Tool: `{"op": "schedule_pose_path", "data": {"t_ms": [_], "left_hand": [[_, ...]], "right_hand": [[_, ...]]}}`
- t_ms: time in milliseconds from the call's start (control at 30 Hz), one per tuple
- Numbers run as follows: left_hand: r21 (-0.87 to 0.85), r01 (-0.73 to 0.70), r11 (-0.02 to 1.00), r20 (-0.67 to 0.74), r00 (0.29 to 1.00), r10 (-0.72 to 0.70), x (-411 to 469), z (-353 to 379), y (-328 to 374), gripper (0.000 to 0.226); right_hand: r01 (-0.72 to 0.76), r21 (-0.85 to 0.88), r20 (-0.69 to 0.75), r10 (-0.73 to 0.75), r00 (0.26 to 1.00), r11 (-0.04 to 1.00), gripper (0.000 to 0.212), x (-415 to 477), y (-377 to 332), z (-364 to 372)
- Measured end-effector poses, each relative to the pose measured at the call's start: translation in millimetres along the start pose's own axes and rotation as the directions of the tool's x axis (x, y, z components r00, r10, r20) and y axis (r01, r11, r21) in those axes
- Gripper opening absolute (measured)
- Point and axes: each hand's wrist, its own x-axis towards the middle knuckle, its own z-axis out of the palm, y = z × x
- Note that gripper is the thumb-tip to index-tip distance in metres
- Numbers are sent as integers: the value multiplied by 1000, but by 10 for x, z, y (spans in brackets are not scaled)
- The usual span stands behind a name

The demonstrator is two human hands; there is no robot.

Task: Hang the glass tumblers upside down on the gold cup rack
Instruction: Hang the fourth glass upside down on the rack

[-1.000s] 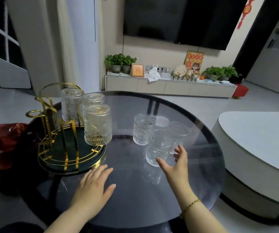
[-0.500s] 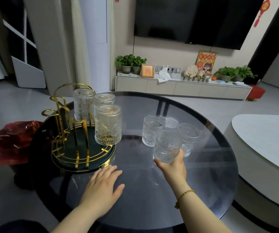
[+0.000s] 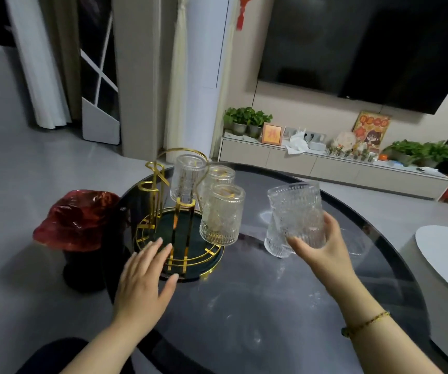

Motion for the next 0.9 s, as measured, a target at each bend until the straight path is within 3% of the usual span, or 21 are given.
{"op": "schedule_pose_path", "data": {"t_ms": [67,200,367,500,700,900], "left_hand": [[57,53,997,86,995,-58,59,12,-155,71],[156,66,986,230,968,-101,84,82,-384,118],[100,26,995,236,971,-49,53,96,-461,99],[90,17,996,223,974,-37,56,97,-464,64],[175,10,984,303,951,-64,95,-55,-400,56],[214,-2,977,249,967,-52,123,-25,-432,58]], "right_hand": [[77,-48,15,-77,997,996,61,149,-286,15],[168,-109,86,-159,984,980,55,484,-821,158],[232,-149,297,-181,938,961,75,795,-1393,510],[342,-222,459,-212,863,913,61,1024,-1761,933],[516,-424,578,-217,787,744,62,1313,-2162,1574],[544,-590,651,-47,758,596,69,1564,-2194,1978]]}}
